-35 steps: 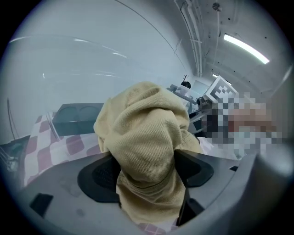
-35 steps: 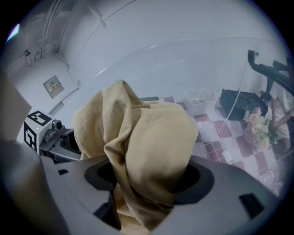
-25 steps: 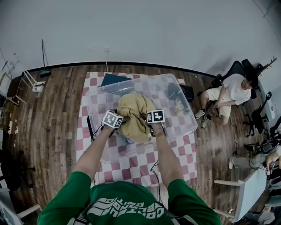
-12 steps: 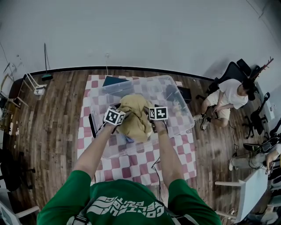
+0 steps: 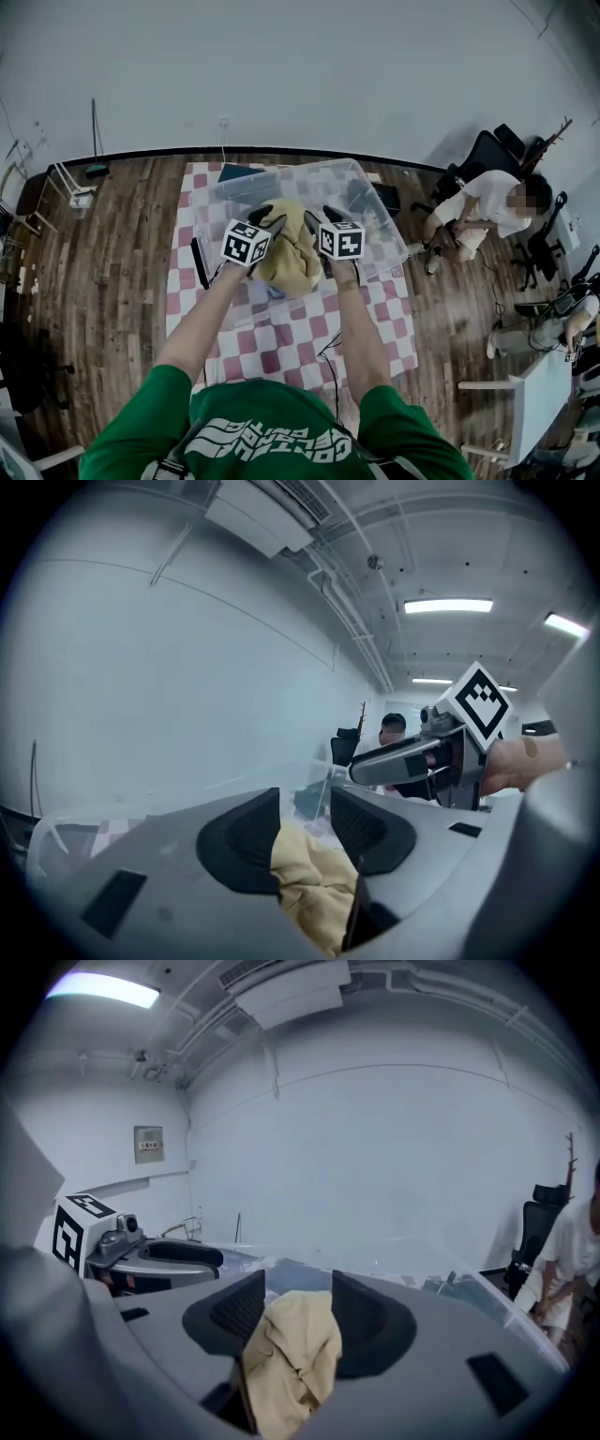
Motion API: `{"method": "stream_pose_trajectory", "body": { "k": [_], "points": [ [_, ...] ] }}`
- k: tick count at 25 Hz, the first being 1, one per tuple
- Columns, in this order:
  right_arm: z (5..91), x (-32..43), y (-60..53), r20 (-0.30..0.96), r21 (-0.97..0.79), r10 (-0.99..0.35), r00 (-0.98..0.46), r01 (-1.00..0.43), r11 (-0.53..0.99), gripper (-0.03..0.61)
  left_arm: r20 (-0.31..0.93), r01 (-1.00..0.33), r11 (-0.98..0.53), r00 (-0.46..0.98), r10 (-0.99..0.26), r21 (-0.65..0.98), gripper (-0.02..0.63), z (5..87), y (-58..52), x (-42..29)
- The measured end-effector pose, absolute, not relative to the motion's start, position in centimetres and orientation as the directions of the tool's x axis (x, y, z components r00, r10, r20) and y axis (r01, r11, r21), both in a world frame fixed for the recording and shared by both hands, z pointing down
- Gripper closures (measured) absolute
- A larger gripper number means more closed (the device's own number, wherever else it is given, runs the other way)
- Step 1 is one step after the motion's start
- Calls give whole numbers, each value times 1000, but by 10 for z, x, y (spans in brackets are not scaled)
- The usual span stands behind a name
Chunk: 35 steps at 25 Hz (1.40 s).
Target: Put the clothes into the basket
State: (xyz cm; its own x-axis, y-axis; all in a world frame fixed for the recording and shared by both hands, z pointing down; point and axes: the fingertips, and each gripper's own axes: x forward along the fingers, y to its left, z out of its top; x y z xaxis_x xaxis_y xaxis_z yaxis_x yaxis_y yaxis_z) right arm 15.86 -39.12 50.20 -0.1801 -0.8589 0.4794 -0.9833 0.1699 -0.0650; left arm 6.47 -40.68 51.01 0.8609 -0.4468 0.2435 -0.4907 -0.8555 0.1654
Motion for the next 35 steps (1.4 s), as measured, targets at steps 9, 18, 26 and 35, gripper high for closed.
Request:
{"method": "stream_pose_trajectory", "body": {
  "k": [9,18,26,35],
  "points": [
    [446,142,-341,319,-56,-930,-183,-983,174,569,89,-411,-894,912,-401,178,609,455,-362,55],
    [435,134,-293,283,-24,-926,-251,-967,255,570,78,-428,-889,904,-420,164,611,442,-317,57],
    [442,155,-250,291,-34,-899,-327,-943,332,571,120,-484,-862,875,-470,153,611,451,-272,80],
    [461,179,-198,307,-43,-858,-413,-906,421,571,160,-557,-814,830,-535,165,611,474,-216,98]
  ]
}}
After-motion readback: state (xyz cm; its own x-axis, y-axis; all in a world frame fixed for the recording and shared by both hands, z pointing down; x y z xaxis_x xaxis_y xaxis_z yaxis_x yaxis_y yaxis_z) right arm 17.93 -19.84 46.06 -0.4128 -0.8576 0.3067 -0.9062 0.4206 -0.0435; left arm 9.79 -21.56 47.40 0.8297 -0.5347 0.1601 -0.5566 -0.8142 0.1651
